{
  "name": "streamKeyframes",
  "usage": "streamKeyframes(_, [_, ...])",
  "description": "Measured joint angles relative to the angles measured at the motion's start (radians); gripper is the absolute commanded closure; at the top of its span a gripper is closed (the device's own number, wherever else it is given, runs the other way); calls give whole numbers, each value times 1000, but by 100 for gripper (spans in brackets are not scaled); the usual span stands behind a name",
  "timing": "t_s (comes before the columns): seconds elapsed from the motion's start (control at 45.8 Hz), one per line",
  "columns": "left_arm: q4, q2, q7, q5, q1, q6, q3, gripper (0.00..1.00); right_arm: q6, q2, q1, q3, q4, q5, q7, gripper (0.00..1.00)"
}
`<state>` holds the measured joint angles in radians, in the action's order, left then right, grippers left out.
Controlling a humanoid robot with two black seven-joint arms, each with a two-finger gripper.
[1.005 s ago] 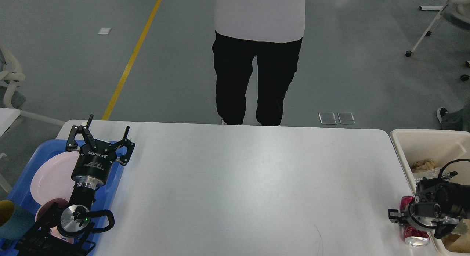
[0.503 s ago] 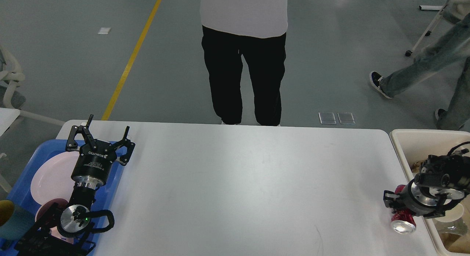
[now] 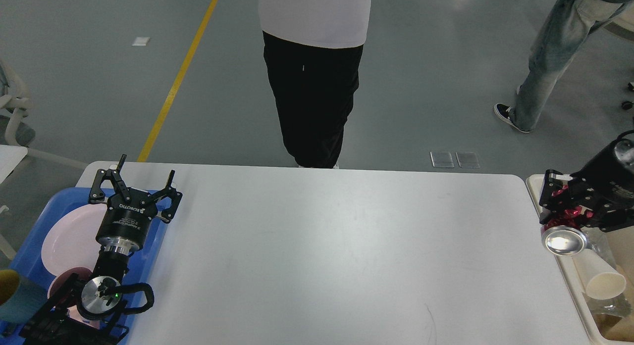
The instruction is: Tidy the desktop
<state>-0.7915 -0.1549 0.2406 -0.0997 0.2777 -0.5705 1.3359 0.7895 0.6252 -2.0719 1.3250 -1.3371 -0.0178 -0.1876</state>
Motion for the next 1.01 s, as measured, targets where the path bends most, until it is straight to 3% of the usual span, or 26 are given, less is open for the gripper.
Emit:
streamKeyframes(0.219, [0,0,0,0,0,0,0,4,-9,12,-248,106,-175,-64,-28,100])
streamKeyframes(0.503, [0,0,1,0,0,0,0,4,-81,40,-274,168,-148,-62,-28,100])
streamKeyframes(0.765, [0,0,1,0,0,0,0,4,-171,165,-26,157,99,-52,-26,100])
streamKeyframes(1.005, [0,0,1,0,0,0,0,4,-382,222,354,1,327,-62,-25,100])
